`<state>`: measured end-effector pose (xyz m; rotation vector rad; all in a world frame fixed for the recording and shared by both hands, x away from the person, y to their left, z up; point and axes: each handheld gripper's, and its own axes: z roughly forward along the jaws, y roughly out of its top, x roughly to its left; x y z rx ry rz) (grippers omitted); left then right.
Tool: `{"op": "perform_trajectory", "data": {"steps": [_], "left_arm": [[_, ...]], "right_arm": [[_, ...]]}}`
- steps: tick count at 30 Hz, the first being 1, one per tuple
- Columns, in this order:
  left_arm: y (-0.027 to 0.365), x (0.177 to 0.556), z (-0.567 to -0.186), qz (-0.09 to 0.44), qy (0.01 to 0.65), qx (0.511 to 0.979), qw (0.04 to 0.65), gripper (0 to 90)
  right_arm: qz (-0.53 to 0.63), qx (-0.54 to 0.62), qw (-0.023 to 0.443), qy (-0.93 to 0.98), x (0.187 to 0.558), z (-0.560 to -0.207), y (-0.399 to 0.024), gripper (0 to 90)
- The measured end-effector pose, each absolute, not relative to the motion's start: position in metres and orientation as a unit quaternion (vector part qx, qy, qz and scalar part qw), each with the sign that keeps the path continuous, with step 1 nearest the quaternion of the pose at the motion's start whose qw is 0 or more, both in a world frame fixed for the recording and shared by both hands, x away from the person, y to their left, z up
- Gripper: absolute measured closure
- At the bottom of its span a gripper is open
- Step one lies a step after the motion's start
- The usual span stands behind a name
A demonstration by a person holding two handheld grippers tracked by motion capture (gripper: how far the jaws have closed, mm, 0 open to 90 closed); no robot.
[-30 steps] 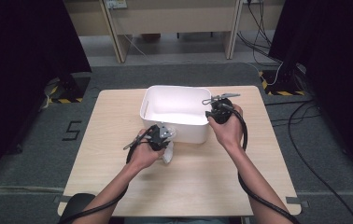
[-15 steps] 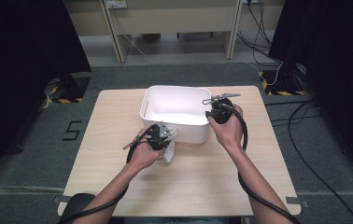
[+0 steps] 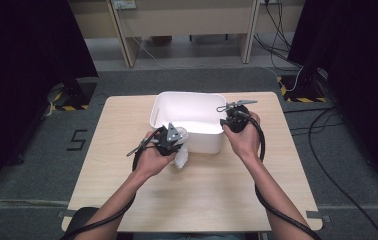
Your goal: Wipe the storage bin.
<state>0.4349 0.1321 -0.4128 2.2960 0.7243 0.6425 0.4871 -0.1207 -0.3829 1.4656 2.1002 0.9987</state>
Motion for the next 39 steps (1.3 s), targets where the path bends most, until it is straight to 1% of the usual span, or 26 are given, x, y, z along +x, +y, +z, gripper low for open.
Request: {"op": "perform_trajectory", "data": {"steps": [39], "left_arm": [[0.122,0.436,-0.411,0.242,0.268,0.875,0.324,77.8]], "right_arm": [[0.360,0.526,0.192,0.746,0.488,-0.383,-0.122,73.1]]}}
